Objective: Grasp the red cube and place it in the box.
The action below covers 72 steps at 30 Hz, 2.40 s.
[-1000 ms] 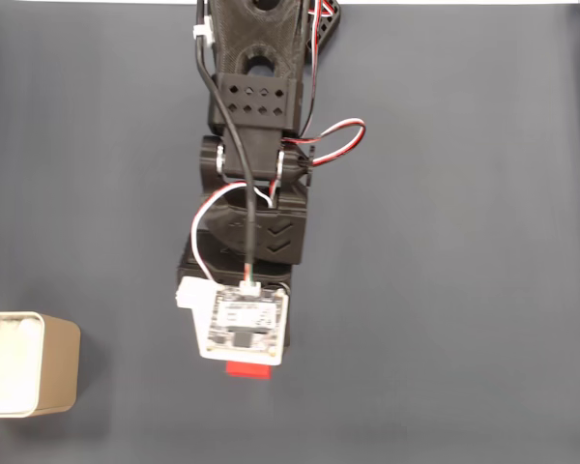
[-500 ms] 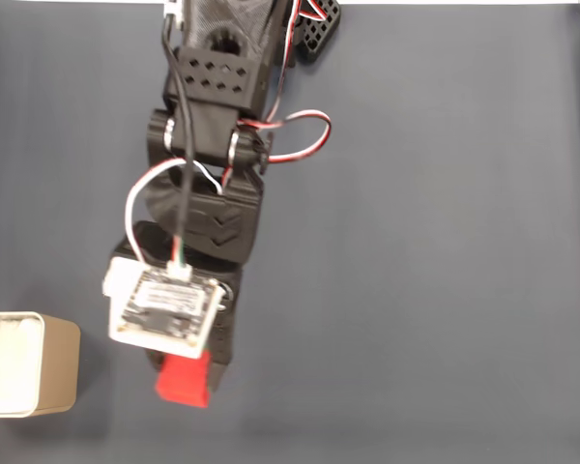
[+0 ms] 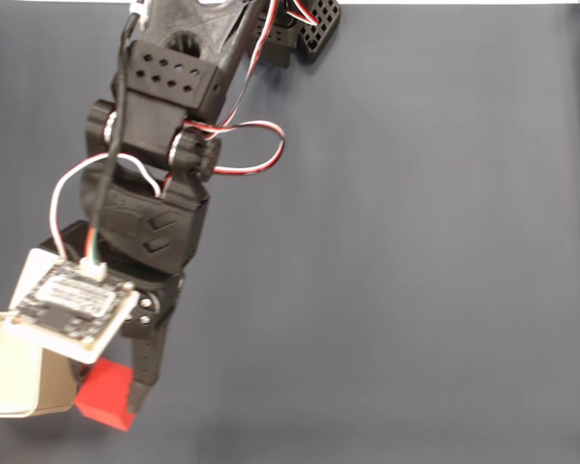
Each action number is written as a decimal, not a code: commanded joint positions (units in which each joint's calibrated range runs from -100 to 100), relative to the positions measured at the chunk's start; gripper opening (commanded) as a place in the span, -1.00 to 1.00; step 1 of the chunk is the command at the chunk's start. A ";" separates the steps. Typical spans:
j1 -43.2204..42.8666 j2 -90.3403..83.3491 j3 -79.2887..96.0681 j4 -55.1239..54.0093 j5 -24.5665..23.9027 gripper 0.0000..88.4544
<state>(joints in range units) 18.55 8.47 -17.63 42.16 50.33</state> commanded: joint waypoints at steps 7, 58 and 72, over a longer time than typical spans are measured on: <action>3.76 3.49 -7.83 0.30 -0.54 -0.93; 13.49 12.68 -15.22 -0.28 0.05 -0.93; 13.84 12.76 -15.22 -0.20 0.10 -0.93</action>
<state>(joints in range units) 31.68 22.28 -29.75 42.16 50.33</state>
